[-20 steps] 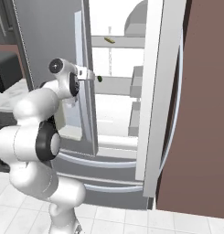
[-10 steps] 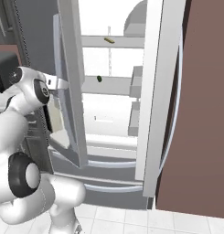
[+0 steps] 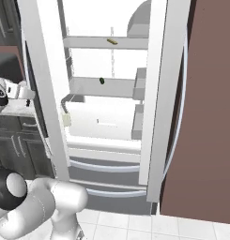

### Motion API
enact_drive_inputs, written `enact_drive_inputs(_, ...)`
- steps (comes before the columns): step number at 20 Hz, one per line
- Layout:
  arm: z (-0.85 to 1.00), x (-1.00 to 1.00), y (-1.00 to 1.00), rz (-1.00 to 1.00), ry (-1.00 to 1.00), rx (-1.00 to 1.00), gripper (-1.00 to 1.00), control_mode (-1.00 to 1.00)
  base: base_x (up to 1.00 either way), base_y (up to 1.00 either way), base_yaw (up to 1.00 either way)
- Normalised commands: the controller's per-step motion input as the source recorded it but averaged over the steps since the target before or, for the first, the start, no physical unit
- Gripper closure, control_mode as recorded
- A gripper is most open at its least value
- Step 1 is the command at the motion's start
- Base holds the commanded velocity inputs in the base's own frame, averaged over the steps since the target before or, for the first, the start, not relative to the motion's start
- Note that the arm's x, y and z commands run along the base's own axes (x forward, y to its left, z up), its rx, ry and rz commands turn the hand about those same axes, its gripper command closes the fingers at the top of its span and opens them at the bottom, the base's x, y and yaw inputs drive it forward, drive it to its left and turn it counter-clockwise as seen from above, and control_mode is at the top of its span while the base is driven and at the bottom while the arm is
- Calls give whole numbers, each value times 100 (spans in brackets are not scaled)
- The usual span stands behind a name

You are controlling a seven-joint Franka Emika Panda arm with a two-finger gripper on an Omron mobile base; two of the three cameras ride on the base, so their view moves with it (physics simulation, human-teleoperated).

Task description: Retrieve the butter from the fridge and place it on a plate on the dining table. Then retrieve the butter knife by the fridge and place it near the plate.

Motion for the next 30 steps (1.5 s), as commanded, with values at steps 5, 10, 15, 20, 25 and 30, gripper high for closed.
enact_drive_inputs(5,-3,-16,83,-22,4,0,-100,-100,0,0,0)
enact_drive_inputs(10,0,0,58,-19,0,-1,-100,-100,0,0,0)
enact_drive_inputs(15,-9,18,64,-31,0,-1,-100,-100,0,0,0)
enact_drive_inputs(20,-13,5,55,-42,0,0,-100,-100,0,0,0)
enact_drive_inputs(25,-17,-31,13,-34,11,0,-100,-100,0,0,0)
enact_drive_inputs(30,-9,-64,1,-23,8,0,-100,-100,0,0,0)
